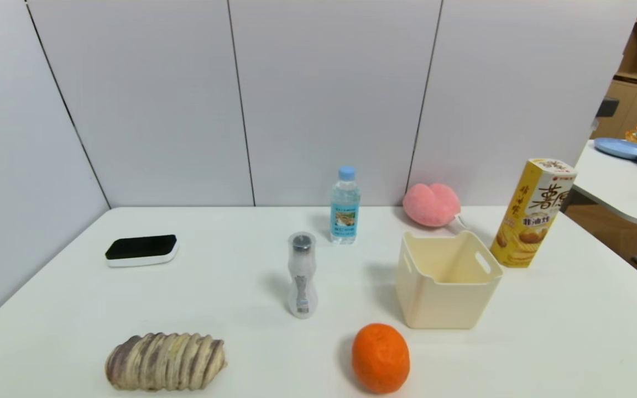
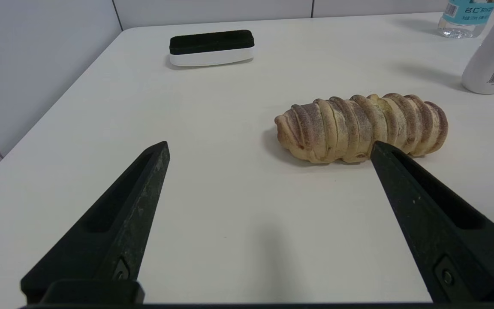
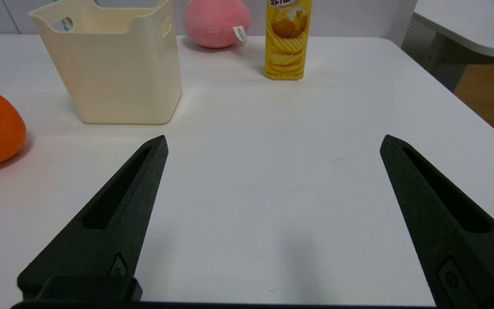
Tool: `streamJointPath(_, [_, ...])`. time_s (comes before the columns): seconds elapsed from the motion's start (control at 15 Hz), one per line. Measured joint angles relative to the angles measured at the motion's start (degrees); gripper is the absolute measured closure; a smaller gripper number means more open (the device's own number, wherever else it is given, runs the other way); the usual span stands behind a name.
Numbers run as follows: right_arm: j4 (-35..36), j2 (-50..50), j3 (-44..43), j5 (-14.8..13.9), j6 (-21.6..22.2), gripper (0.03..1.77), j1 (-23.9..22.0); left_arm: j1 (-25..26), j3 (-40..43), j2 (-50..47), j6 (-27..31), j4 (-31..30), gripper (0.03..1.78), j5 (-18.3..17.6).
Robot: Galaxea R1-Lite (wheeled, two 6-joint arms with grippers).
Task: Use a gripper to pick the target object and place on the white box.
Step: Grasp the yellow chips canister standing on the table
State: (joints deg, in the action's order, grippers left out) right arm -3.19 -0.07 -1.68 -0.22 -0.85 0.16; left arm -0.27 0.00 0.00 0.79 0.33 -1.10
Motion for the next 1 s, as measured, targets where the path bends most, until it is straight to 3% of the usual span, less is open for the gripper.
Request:
streamJointPath(0.13, [3.33, 0.0, 1.17, 0.11, -0.6, 0.09, 0.0, 0.0, 0.0, 0.0, -0.02, 0.02, 0.12, 0.0])
streamJointPath(1.0, [3.5, 0.0, 1.68, 0.12, -0.38, 0.09, 0.0, 0.0, 0.0, 0.0, -0.02, 0.02, 0.12, 0.0])
